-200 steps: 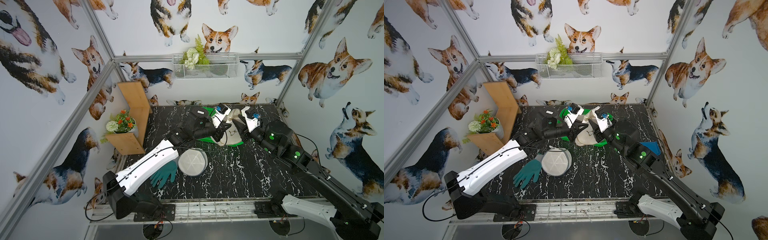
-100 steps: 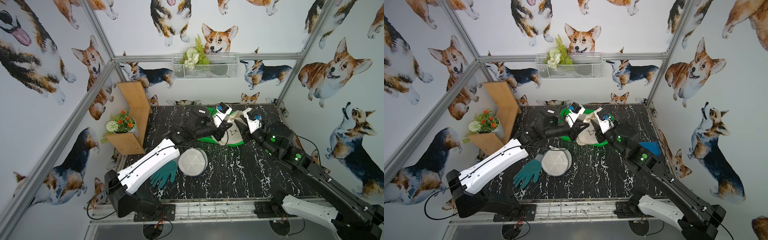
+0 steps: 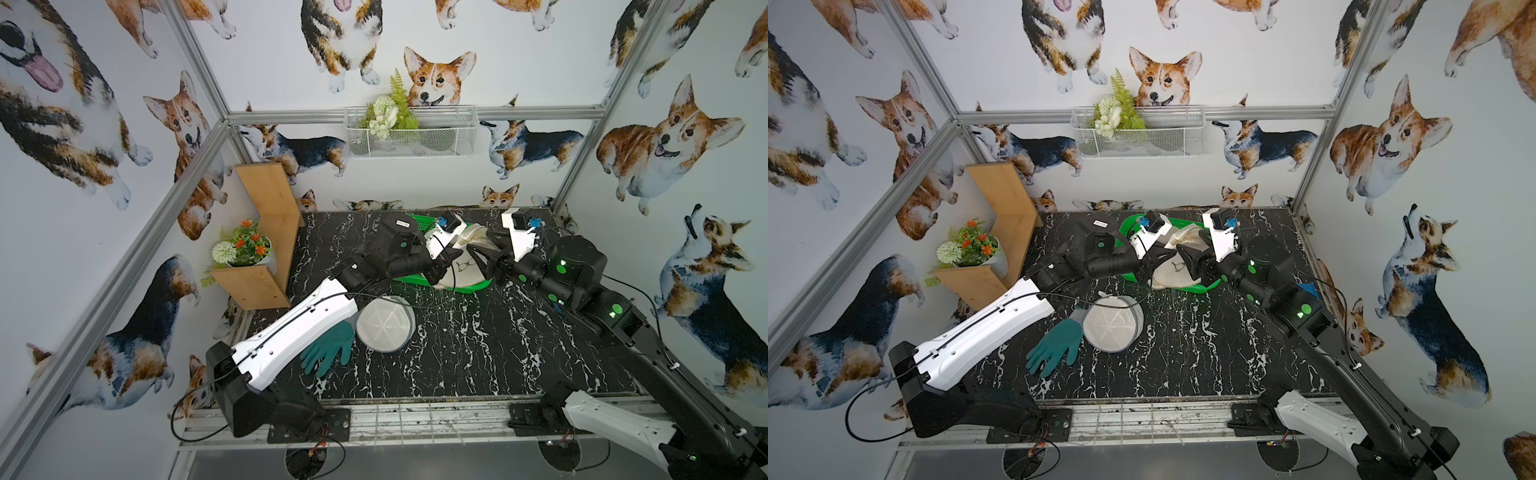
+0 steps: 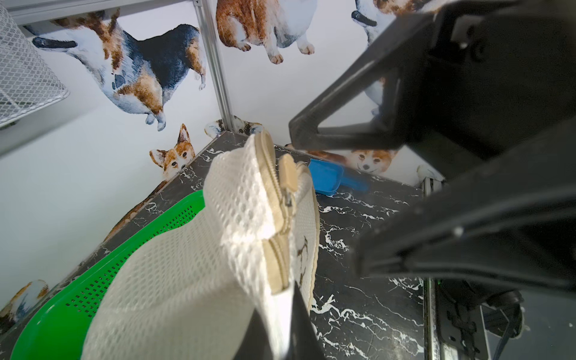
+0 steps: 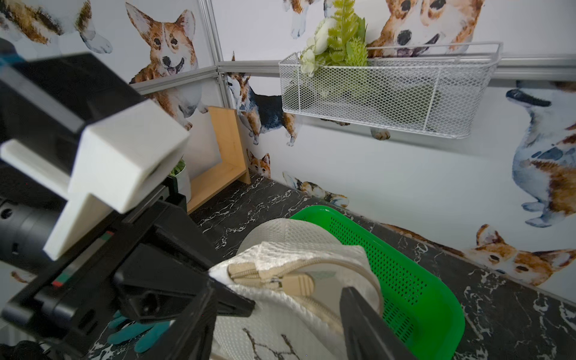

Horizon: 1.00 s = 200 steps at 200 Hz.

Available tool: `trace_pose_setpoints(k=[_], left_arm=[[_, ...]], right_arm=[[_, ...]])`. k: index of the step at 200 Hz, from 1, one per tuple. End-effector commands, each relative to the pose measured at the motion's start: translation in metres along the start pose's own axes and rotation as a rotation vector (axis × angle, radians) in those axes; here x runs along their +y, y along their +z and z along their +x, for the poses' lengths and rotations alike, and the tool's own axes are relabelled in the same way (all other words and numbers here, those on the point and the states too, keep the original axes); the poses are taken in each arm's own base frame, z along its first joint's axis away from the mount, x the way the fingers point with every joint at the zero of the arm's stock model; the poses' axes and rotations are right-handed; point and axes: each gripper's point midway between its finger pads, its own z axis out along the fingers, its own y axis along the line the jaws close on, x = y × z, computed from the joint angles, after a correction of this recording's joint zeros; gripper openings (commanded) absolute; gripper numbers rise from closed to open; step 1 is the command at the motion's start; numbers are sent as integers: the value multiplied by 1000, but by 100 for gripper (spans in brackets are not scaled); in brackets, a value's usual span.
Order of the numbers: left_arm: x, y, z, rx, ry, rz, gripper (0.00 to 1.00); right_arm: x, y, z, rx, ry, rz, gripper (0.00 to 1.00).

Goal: Turn the laundry bag inside out
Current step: Zip the zipper on the laundry bag.

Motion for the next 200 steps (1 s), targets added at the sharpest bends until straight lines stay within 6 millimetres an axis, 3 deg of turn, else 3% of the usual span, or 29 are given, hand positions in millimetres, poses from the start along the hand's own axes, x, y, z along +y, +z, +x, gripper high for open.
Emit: trace_pose_setpoints(k=[1,36,64,200], left_arm=[[-5,-4,-4,-2,82,26,0],[-9,-3,2,13,84,68,0],[-12,-3,4,14,74,94,0],[-10,-5,8,21,37,105,0]], right_arm=[[15,-5,19,136,133,-117,68],[14,4,26,269,263,-188,65],[16,7,24,275,277,-210,64],[11,4,18,245,282,-197,28]])
